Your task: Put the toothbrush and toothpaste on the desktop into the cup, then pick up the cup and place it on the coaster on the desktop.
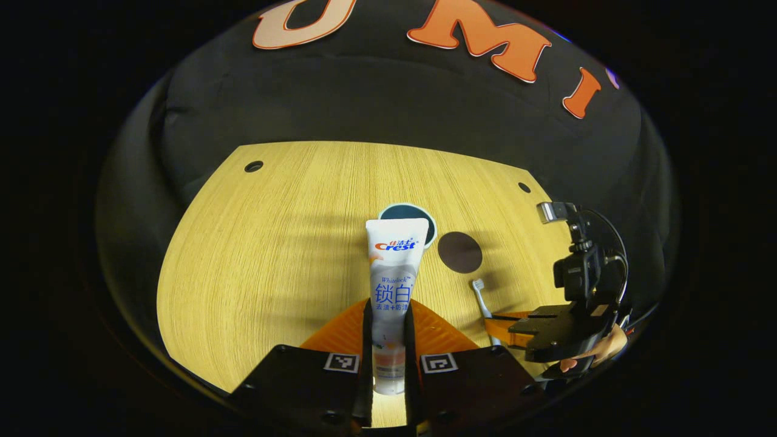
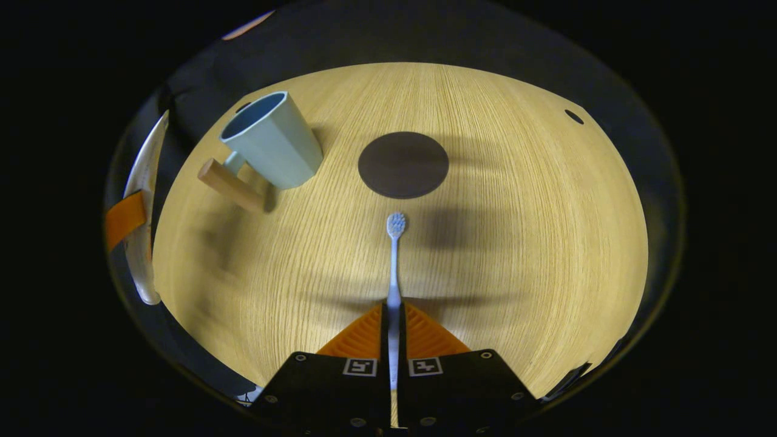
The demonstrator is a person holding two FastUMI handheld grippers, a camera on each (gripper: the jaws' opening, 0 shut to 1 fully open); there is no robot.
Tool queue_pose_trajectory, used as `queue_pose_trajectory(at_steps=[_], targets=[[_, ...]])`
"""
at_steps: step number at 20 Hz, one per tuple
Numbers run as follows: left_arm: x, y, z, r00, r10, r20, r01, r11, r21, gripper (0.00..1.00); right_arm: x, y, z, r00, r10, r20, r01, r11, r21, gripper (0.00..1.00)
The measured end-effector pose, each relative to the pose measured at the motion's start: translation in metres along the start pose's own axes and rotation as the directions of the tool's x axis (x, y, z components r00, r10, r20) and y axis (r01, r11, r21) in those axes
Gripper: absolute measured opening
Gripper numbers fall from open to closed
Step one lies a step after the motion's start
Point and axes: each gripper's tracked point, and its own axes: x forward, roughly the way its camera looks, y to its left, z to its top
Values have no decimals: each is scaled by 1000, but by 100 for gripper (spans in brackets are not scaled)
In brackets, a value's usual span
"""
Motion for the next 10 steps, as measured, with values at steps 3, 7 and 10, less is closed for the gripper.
queue_pose_trajectory(at_steps=[3,7,10], targets=[[19,14,20,996,-3,90,2,1000,12,23,-17,-7,23,991,17,129,-19,1000,15,5],[37,14,48,961,-13,275,6,1000,24,22,-30,-12,53,954,45,295,-57,998,33,4],[43,24,56,910,-52,412,50,999,16,23,-52,-23,78,901,65,430,-89,995,36,4]])
